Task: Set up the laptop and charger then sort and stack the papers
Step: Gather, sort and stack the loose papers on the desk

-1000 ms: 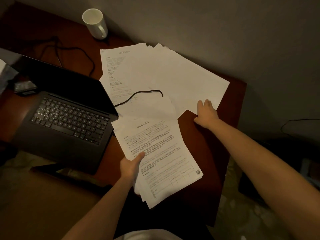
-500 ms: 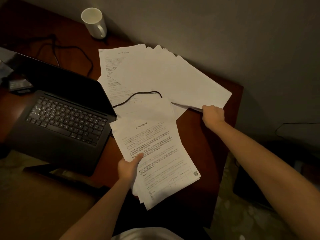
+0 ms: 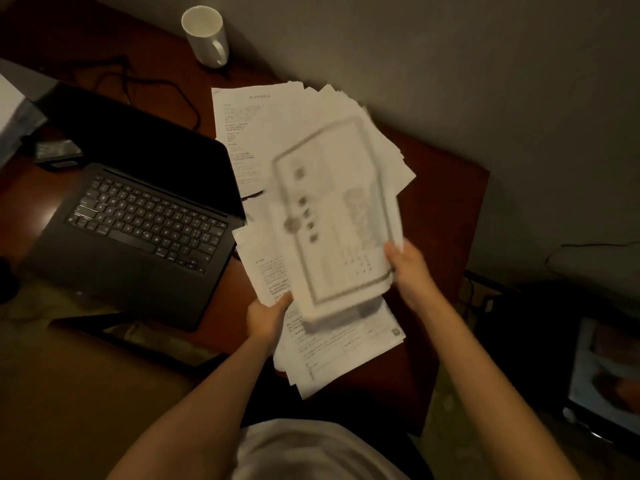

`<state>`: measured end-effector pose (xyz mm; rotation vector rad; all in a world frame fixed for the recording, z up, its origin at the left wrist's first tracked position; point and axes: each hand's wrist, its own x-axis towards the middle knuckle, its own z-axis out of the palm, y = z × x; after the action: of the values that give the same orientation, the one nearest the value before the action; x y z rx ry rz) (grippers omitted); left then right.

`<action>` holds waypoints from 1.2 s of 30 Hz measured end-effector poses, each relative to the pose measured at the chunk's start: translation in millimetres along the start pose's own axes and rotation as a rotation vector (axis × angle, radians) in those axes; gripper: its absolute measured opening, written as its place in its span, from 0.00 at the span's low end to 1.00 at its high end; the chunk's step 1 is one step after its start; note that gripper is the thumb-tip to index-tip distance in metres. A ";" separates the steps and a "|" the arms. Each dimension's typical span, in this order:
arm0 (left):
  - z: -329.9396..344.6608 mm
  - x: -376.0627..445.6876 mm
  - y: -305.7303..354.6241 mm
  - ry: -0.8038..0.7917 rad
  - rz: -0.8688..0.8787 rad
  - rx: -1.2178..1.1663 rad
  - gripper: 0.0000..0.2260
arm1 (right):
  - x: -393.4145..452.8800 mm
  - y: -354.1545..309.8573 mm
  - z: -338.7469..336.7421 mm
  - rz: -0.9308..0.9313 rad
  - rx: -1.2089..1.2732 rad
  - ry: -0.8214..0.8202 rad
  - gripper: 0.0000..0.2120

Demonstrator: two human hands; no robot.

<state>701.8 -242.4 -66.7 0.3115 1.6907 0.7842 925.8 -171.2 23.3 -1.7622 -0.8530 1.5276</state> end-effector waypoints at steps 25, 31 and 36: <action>2.2 1.6 1.8 0.023 -0.001 -0.018 0.09 | -7.5 78.8 -1.9 0.113 -0.624 0.292 0.19; -3.7 -8.4 12.4 -0.030 0.087 -0.022 0.09 | 3.4 69.6 5.3 0.233 -0.398 0.062 0.23; -6.6 -16.4 52.2 -0.157 0.258 0.095 0.07 | 3.0 60.9 -10.1 0.266 -0.204 -0.052 0.25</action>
<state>689.7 -215.7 -20.0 0.6506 1.5598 0.8453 939.9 -204.6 -26.8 -2.0591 -0.8514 1.7127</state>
